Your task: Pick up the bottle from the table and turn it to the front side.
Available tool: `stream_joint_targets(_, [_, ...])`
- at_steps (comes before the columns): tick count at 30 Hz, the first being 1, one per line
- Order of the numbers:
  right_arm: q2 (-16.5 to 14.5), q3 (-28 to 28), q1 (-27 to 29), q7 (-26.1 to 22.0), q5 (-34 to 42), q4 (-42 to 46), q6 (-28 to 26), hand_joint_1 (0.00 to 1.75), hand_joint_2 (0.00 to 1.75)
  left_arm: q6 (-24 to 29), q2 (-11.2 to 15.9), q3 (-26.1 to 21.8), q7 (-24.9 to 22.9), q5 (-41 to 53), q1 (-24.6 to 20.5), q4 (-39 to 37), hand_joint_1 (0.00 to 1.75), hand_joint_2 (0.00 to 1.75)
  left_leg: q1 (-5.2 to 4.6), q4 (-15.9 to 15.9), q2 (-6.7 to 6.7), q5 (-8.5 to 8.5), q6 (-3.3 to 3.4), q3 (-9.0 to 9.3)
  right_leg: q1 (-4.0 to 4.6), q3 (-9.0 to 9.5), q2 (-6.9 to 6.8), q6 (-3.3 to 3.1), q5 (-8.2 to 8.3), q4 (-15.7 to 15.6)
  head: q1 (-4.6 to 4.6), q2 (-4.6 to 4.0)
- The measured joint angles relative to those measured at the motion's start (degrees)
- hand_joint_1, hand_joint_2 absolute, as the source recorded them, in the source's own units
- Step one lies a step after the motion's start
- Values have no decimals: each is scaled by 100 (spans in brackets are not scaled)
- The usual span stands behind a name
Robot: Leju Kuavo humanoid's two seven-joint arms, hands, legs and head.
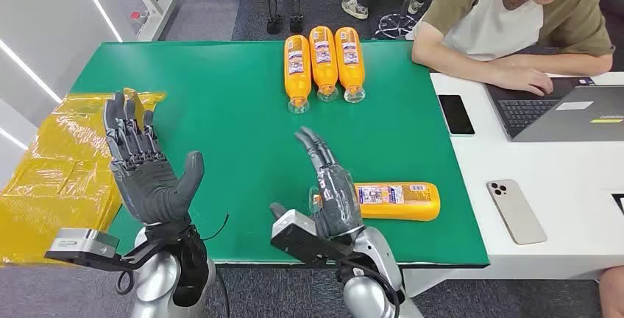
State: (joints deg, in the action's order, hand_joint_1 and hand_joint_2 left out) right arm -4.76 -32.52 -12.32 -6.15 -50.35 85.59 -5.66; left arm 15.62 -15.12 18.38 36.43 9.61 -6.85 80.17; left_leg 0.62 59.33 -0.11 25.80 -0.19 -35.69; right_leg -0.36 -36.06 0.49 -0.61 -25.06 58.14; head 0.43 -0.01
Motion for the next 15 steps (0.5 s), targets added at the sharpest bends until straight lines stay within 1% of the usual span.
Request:
stream_joint_targets(2, [151,-3,-155,12,-11,-138,211,0,175,-10,2,-1,21,-8,14,1,0,175,-1,3,0,-1,1,0,0,1,0,3,2,0,-1,0])
stream_joint_targets(4, [462,-12,-469,1,10,-425,519,0,175,-31,4,-2,55,-20,41,3,0,175,-1,7,-3,-5,8,0,-1,3,-3,9,6,-1,-1,1])
stream_joint_targets(6, [735,-17,-728,-41,68,-683,644,0,175,-45,5,-2,70,-23,61,6,0,175,-2,10,-10,-9,15,-3,-1,5,-10,13,9,-2,0,0])
stream_joint_targets(9, [1028,-74,-1020,1,142,-937,914,0,175,-58,8,-2,74,-37,69,7,0,175,-3,11,-13,-10,16,-3,-1,5,-12,15,11,-2,-2,0])
stream_joint_targets(11, [1295,-222,-1337,10,325,-1138,1345,0,175,-62,11,-2,81,-89,69,7,0,175,-3,12,-12,-11,17,-3,-2,5,-12,16,12,-2,-2,1])
stream_joint_targets(15, [1869,-615,-2260,-155,855,-1661,2135,0,175,-31,19,-2,117,-219,79,8,0,175,-4,14,-15,-15,23,-5,-3,6,-14,20,17,-1,-1,1])
